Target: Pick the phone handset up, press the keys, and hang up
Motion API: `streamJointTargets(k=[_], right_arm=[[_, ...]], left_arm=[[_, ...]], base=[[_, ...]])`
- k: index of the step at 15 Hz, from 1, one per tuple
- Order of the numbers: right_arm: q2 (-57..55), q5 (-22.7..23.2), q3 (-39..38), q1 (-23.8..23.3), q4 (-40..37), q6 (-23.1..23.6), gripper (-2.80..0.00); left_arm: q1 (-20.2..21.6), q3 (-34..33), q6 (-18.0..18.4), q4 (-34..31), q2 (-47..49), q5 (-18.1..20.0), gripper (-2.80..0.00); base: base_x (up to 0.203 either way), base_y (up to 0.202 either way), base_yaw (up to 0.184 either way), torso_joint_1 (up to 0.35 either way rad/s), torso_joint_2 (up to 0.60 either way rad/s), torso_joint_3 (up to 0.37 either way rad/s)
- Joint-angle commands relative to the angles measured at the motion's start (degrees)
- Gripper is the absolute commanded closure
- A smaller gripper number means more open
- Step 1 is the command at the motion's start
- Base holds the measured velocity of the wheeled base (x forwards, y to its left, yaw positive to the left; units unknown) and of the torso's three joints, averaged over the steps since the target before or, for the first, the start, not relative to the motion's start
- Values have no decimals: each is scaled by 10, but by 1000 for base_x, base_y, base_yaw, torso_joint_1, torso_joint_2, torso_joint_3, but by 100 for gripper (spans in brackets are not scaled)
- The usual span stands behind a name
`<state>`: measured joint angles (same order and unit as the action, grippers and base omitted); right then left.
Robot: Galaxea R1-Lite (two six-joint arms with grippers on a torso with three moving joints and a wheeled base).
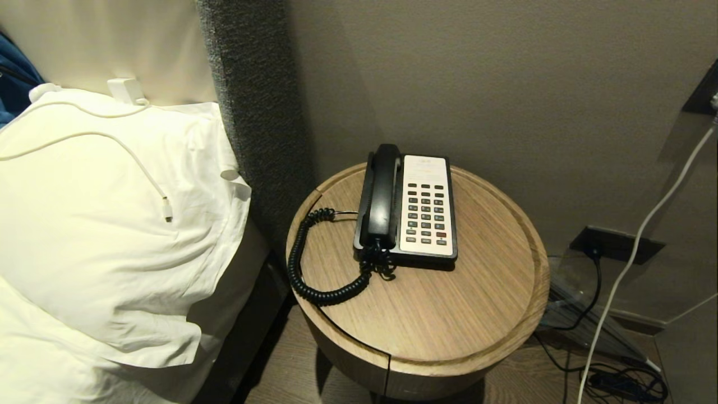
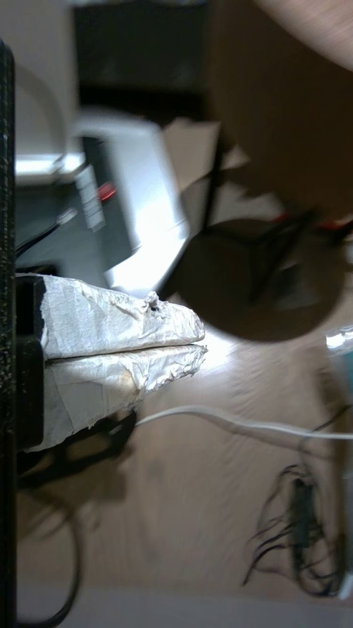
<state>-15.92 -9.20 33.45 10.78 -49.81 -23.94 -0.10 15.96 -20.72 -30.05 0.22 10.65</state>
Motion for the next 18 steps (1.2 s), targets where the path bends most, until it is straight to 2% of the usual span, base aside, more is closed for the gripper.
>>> streamJointTargets(k=[1,2,4,6,8,9,11,13,14,16,17,18], right_arm=[[-4,-7,7,-36,-2,-28,0],[-4,1,14,-69,-13,-32,0],[-1,13,7,-77,-9,25,0],[14,14,-1,-85,-12,34,0],[34,16,8,-118,-70,50,0],[52,17,2,-118,-75,63,0],[110,36,-64,-114,13,98,0],[134,53,-142,-112,213,122,0],[137,58,-192,-112,289,139,0],[140,64,-274,-112,380,184,0],[141,73,-287,-111,408,205,0],[142,94,-288,-111,414,229,0]], left_arm=[[0,0,-5,-3,0,3,0],[0,0,-5,-3,0,3,0],[0,0,-5,-3,-1,1,0],[0,-1,-6,-3,-1,0,0],[0,-3,-5,-3,-1,2,0],[0,-3,-5,-3,-1,2,0],[0,-2,-4,-2,-1,3,0],[0,-8,2,23,-1,0,0],[0,-29,5,61,0,1,0],[0,-73,14,157,7,2,0],[0,-83,35,180,10,2,0],[0,-85,79,184,10,0,0]], base=[[0,0,0,0,0,0],[0,0,0,0,0,0],[0,0,0,0,0,0],[0,0,0,0,0,0],[0,0,0,0,0,0],[0,0,0,0,0,0],[0,0,0,0,0,0],[0,0,0,0,0,0],[0,0,0,0,0,0],[0,0,0,0,0,0],[0,0,0,0,0,0],[0,0,0,0,0,0]])
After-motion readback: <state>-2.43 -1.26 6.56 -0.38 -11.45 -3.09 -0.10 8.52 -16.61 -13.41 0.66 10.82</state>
